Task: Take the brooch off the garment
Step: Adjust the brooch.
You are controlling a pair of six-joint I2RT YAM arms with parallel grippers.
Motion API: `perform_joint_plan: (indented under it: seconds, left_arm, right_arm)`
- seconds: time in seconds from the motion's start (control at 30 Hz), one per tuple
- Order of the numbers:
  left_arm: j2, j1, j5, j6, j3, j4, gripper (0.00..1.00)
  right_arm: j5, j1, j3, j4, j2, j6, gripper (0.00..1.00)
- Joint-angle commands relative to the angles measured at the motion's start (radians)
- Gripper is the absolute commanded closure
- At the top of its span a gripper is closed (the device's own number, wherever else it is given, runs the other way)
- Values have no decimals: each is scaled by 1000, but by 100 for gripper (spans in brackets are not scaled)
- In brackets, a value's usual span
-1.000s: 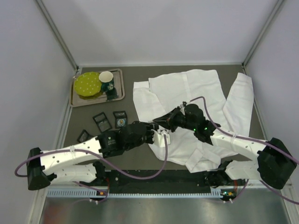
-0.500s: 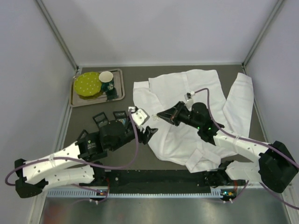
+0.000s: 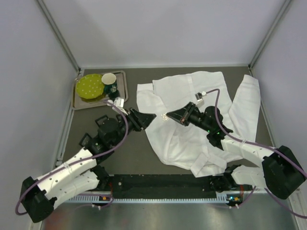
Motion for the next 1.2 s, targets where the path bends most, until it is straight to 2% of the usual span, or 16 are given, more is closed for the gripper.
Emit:
perform_joint_plan:
  seconds: [0.0, 0.23, 0.47, 0.57, 0.7, 0.8, 0.87, 0.97, 1.03, 1.17]
  left_arm:
    - [32, 15, 98, -205, -68, 366, 45]
    - [49, 15, 37, -344, -182, 523, 51]
    - [65, 19, 32, -375, -188, 501, 51]
    - [74, 22, 33, -383, -177, 491, 48]
    - [72, 25, 12, -433, -162, 404, 47]
    - [86, 27, 13, -472, -190, 454, 52]
    - [106, 34, 47, -495, -208, 520, 59]
    - [147, 36, 58, -536, -233, 611, 62]
    - [151, 38, 91, -541, -236, 602, 63]
    - [114, 39, 72, -533, -243, 580, 64]
  right_arm:
    - [-20, -10, 0, 143, -15, 4, 100]
    - [-20, -1, 17, 229, 42, 59, 100]
    - [-30, 27, 43, 294, 94, 98, 100]
    - [-20, 39, 48, 291, 89, 95, 100]
    - [-8, 47, 43, 291, 72, 87, 100]
    - [-13, 54, 72, 254, 77, 67, 100]
    - [-16, 68, 77, 292, 108, 76, 100]
    - [-20, 76, 82, 332, 140, 96, 100]
    - [-25, 79, 77, 355, 148, 109, 100]
    - [-8, 79, 75, 314, 129, 93, 100]
